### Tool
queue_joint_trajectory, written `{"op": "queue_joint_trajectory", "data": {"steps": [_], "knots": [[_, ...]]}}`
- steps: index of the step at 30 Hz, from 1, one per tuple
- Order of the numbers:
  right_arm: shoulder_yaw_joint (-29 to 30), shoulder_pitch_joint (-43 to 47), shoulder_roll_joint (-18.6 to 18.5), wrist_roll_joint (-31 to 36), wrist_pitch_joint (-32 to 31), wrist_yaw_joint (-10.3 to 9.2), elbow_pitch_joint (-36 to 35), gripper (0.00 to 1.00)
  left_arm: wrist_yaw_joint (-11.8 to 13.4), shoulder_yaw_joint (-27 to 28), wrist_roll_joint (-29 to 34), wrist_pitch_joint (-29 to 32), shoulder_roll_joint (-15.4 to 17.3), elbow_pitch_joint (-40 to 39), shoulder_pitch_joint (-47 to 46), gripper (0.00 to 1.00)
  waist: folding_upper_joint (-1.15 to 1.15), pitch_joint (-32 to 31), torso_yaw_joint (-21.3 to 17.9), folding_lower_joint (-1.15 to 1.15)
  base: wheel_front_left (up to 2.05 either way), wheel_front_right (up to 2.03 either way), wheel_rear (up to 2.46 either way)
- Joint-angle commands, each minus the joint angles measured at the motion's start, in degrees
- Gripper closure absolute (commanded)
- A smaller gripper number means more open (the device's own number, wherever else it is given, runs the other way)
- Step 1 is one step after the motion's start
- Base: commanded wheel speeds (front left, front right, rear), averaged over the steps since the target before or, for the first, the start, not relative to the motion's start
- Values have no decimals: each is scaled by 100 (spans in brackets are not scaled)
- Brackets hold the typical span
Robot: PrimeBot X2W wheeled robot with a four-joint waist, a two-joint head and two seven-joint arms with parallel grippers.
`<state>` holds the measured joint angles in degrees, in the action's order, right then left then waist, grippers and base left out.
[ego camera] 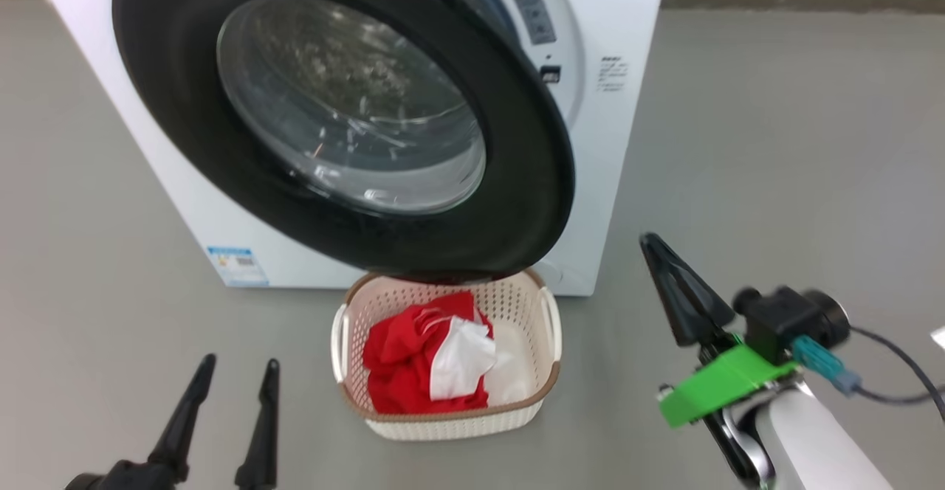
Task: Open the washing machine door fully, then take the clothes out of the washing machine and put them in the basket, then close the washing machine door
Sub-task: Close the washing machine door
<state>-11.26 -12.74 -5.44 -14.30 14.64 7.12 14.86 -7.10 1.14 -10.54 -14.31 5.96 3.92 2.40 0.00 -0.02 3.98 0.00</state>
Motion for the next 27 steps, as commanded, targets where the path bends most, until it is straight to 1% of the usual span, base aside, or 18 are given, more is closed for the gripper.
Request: {"op": "queue_joint_trajectory", "data": {"steps": [1,7,8,15,19,27], "knots": [[-259,-405,-57,-101,36,36,-13,100,-28,106,54,-69,63,-232,-278,0,0,250,212,0,0,0,0],[-701,-1258,-291,-289,36,36,453,100,-33,-126,47,-69,76,-387,-557,0,0,723,518,0,0,0,0],[-798,-1517,-324,-351,36,36,582,100,-34,-172,22,-69,69,-394,-633,0,0,862,607,0,0,0,0],[-1053,-2308,-445,-536,36,36,954,100,-36,-310,-37,-69,9,-347,-870,0,0,1318,837,0,0,0,0],[-1098,-2694,-516,-577,36,36,1080,100,-37,-378,-48,-69,-4,-334,-1022,0,0,1579,898,0,0,0,0],[-921,-3179,-594,-554,36,36,1123,100,-38,-460,-75,-69,25,-314,-1238,0,0,1920,906,0,0,0,0]]}}
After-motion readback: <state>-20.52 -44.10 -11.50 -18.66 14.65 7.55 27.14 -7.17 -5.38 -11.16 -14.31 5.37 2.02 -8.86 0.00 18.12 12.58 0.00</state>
